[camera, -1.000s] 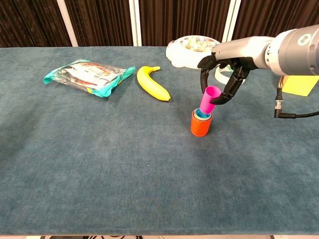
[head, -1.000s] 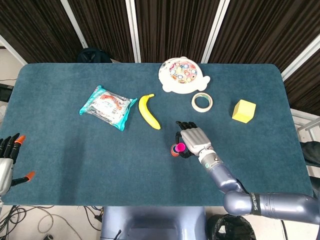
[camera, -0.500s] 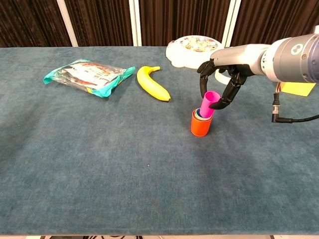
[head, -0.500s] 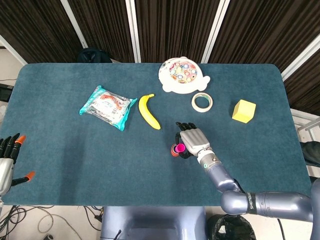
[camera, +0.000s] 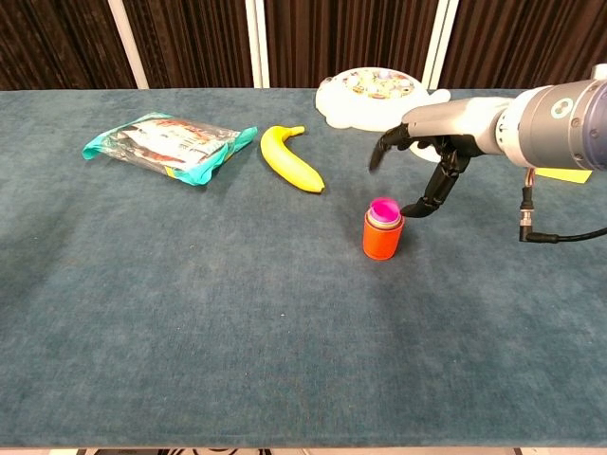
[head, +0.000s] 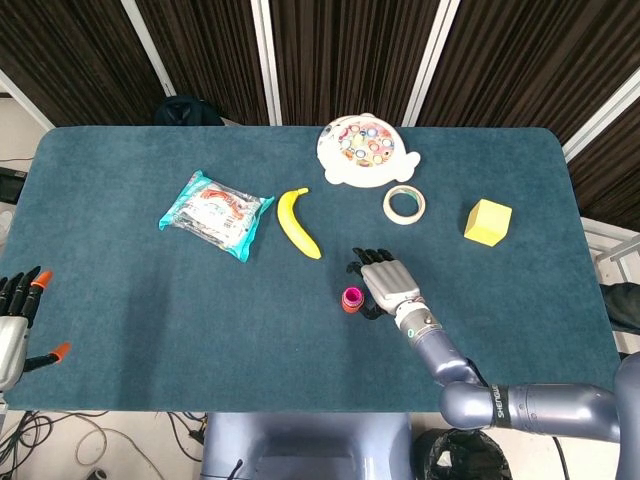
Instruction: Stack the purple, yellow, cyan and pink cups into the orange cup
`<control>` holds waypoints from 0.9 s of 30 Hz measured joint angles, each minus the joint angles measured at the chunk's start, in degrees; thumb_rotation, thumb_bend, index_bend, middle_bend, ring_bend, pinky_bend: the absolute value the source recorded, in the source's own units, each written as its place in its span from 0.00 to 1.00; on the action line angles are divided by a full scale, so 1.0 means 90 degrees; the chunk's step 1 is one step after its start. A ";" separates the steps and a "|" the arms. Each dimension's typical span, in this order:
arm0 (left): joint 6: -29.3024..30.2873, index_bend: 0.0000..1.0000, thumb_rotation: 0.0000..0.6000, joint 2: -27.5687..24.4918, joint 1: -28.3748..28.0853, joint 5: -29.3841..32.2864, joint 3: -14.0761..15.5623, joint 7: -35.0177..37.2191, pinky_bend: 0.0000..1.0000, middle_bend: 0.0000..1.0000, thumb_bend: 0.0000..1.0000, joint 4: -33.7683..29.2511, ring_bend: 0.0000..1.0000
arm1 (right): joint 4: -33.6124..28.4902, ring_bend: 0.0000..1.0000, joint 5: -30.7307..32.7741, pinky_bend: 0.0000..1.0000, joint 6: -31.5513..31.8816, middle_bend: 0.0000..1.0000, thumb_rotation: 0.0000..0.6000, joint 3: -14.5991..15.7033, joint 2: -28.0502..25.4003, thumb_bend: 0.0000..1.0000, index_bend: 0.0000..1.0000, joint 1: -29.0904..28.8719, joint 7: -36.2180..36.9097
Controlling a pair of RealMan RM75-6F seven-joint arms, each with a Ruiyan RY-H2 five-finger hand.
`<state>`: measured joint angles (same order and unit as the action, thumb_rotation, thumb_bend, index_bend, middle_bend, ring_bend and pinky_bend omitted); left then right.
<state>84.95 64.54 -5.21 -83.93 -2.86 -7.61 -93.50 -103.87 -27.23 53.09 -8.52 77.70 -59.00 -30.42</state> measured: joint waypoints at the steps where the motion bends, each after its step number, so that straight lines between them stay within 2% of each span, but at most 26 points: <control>1: 0.0003 0.00 1.00 -0.0001 0.0001 0.0002 -0.0002 0.0003 0.04 0.00 0.00 -0.0001 0.00 | -0.0017 0.01 -0.0007 0.05 -0.0014 0.00 1.00 0.0009 -0.0014 0.36 0.00 0.0008 0.0023; 9: 0.0020 0.00 1.00 -0.0015 0.0005 0.0012 -0.0018 0.0039 0.04 0.00 0.00 0.0009 0.00 | -0.0174 0.00 -0.0324 0.05 0.0217 0.00 1.00 0.0024 -0.0139 0.35 0.00 0.0172 0.0199; 15: 0.0020 0.00 1.00 -0.0015 0.0007 0.0006 -0.0012 0.0043 0.04 0.00 0.00 0.0002 0.00 | -0.0556 0.00 -0.1549 0.03 0.1358 0.00 1.00 0.0159 -0.0350 0.35 0.00 0.0757 0.0438; 22: 0.0057 0.00 1.00 -0.0011 0.0024 -0.0039 0.0010 0.0012 0.04 0.00 0.00 -0.0031 0.00 | -0.0811 0.00 -0.3811 0.02 0.3188 0.00 1.00 0.0855 -0.0718 0.35 0.00 0.1979 0.0744; 27: 0.0039 0.00 1.00 0.0000 0.0021 -0.0037 0.0015 0.0011 0.04 0.00 0.00 -0.0026 0.00 | -0.0564 0.00 -0.5504 0.02 0.4758 0.00 1.00 0.1633 -0.0919 0.35 0.02 0.3163 0.0963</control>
<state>85.30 64.54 -5.02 -84.26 -2.72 -7.52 -93.73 -108.94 -76.76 95.91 6.18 69.43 -30.53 -21.75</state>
